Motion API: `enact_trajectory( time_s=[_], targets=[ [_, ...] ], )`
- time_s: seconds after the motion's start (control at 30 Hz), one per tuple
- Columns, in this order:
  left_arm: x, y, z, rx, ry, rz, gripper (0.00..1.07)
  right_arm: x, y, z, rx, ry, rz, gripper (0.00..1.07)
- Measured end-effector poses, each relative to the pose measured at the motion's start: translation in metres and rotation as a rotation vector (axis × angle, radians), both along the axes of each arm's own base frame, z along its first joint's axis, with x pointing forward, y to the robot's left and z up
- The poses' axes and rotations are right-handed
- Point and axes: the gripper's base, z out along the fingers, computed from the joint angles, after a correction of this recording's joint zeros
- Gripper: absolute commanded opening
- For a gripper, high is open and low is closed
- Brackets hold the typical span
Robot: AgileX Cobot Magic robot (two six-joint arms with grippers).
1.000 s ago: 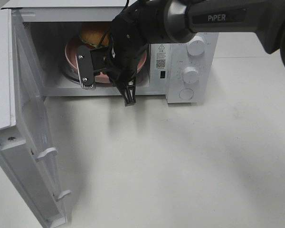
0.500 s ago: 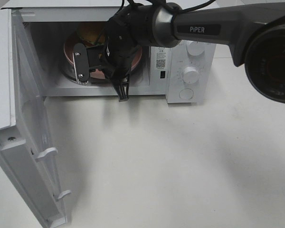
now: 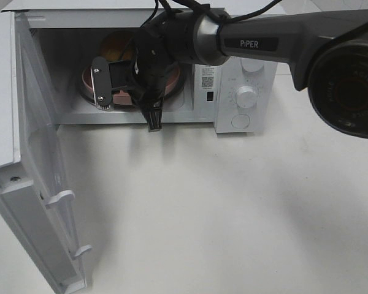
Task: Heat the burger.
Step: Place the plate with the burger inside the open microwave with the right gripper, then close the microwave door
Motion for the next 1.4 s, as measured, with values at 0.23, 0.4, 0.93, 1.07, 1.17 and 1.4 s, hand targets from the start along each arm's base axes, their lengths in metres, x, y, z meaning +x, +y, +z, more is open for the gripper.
enact_trajectory(
  time_s=[0.23,0.4,0.93,1.07,1.17,1.4],
  targets=[
    [0.0,0.0,0.0,0.0,0.0,0.0,0.98,0.002,0.002,0.004,0.027,-0.025,0.003,0.48],
    [0.0,0.0,0.0,0.0,0.0,0.0,0.98,0.0,0.001,0.003,0.029,-0.024,0.006,0.57],
    [0.0,0.0,0.0,0.0,0.0,0.0,0.98,-0.026,-0.015,0.014,0.094,-0.092,0.067,0.81],
    [0.0,0.0,0.0,0.0,0.0,0.0,0.98,-0.037,-0.022,0.021,0.12,-0.128,0.096,0.81],
    [0.0,0.0,0.0,0.0,0.0,0.0,0.98,-0.045,-0.028,0.024,0.116,-0.129,0.105,0.81],
    [0.0,0.0,0.0,0.0,0.0,0.0,0.98,-0.063,-0.041,0.022,0.104,-0.107,0.114,0.81]
  ],
)
